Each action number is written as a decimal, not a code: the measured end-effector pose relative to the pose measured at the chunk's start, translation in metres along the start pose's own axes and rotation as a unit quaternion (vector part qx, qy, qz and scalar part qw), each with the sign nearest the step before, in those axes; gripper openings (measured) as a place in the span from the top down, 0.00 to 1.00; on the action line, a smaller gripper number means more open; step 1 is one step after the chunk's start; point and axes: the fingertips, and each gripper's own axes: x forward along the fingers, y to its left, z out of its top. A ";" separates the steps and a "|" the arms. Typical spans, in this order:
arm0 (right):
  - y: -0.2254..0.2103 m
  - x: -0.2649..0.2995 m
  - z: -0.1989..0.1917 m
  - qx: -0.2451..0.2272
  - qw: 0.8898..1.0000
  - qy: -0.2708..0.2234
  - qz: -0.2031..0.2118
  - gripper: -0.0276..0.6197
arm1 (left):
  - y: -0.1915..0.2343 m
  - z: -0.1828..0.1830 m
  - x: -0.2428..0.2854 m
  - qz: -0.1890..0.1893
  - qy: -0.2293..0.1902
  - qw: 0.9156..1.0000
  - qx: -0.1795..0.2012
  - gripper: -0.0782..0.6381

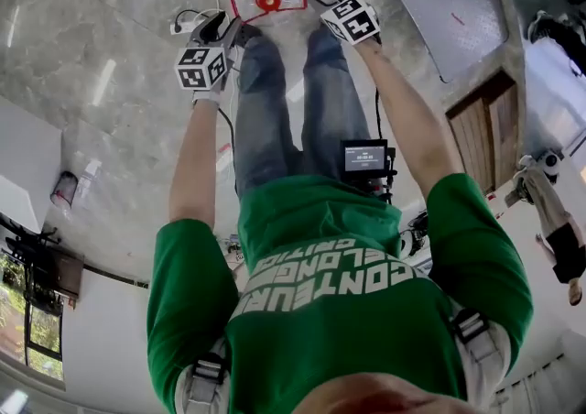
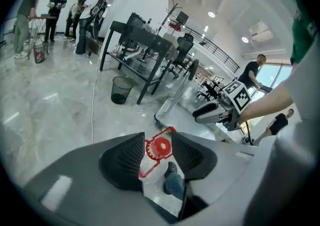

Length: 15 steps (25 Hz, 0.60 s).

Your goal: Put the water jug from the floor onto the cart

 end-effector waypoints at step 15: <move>-0.009 0.098 -0.066 0.088 0.994 0.060 0.001 0.66 | 0.059 -0.082 0.091 0.014 0.065 0.990 -0.122 0.63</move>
